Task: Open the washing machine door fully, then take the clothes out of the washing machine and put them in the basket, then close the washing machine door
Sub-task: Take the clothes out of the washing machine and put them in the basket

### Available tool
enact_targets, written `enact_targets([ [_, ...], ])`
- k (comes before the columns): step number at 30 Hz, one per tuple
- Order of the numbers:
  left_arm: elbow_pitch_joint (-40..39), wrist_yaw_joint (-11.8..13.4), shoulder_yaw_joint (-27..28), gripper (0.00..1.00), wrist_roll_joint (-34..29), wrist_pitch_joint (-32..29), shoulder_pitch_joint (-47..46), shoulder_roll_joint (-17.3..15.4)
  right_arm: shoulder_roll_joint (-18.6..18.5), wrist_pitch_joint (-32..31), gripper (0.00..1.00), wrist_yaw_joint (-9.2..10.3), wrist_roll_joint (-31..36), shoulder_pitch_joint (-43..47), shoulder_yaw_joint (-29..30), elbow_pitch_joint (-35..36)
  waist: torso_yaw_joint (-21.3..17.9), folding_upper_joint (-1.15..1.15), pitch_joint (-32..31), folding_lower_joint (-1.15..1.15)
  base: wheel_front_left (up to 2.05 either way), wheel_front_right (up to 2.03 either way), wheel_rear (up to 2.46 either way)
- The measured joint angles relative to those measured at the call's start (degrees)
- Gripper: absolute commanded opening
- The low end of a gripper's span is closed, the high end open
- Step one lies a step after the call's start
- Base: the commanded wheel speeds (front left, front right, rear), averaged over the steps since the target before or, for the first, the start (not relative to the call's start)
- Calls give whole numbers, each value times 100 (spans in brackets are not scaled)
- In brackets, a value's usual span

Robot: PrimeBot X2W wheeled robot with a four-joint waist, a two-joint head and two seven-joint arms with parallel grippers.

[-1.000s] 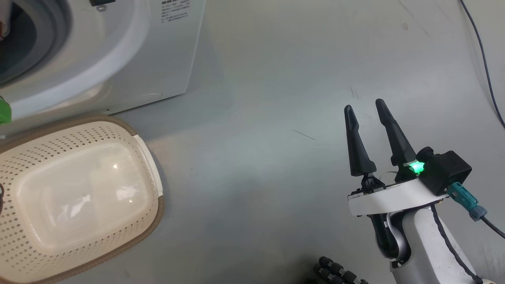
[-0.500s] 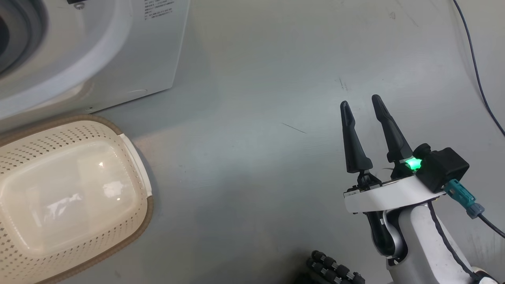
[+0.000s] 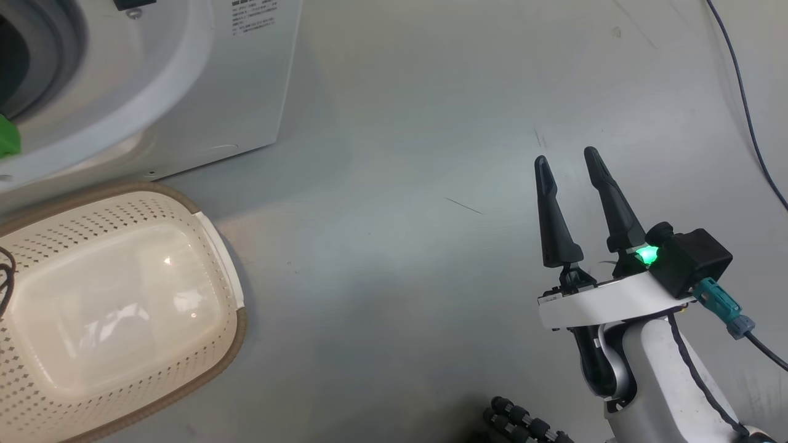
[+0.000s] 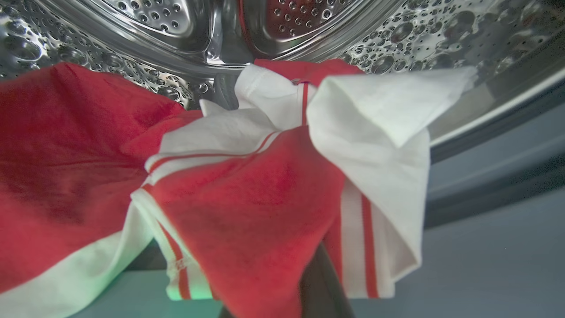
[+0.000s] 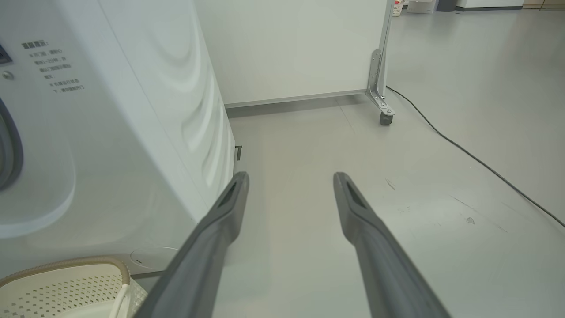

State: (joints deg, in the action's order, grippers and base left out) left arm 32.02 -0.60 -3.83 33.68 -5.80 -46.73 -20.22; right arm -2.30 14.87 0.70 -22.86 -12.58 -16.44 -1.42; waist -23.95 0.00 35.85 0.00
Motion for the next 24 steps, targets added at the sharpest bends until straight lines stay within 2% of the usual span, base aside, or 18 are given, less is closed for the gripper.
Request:
enact_targets([
  [12,190,-286,-30,0,13,630,76,321,-1,0,100,-3,208,-11,158,-115,310,0,-340,0,0,0,0],
  [24,235,-508,-365,0,0,1196,540,560,-7,0,100,-63,387,-9,338,-285,792,0,-804,0,0,0,0],
])
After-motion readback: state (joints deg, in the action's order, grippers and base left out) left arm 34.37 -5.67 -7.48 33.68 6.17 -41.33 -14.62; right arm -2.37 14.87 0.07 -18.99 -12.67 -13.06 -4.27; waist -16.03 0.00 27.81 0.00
